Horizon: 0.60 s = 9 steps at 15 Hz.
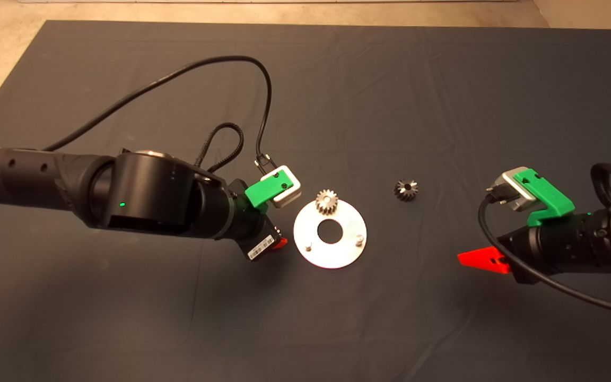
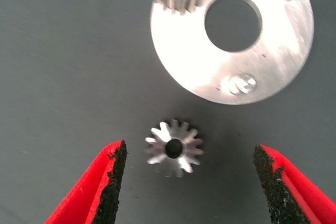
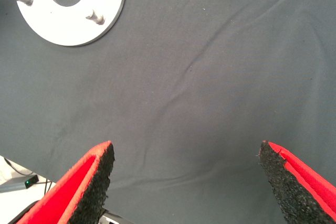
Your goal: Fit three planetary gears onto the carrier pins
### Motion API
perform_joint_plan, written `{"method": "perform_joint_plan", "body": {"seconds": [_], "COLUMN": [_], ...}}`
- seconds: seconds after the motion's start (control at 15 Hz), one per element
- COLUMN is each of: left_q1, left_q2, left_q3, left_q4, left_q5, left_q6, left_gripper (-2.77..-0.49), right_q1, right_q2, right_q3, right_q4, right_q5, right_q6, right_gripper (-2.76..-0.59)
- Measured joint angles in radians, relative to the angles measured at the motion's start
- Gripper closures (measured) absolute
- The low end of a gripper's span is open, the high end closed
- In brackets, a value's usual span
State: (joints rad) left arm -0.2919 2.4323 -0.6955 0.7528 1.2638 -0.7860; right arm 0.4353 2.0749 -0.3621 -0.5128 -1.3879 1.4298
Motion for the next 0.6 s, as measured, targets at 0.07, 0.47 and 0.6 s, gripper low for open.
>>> {"method": "perform_joint_plan", "body": {"seconds": [0.07,0.47,0.6], "left_q1": [0.007,0.007,0.027], "left_q2": [0.001,0.006,0.01], "left_q3": [0.0,-0.02,-0.026], "left_q4": [-0.001,-0.001,-0.001], "left_q5": [0.0,0.001,0.001], "left_q6": [0.001,0.033,0.046], "left_gripper": [-1.64,-1.64,-1.64], "right_q1": [0.0,0.0,0.0], "right_q2": [0.0,0.0,0.0], "right_q3": [0.0,0.0,0.0], "right_q4": [0.0,0.0,0.0], "right_q5": [0.0,-0.001,-0.001], "right_q6": [0.0,0.0,0.0], "right_gripper": [-2.05,-2.05,-2.05]}}
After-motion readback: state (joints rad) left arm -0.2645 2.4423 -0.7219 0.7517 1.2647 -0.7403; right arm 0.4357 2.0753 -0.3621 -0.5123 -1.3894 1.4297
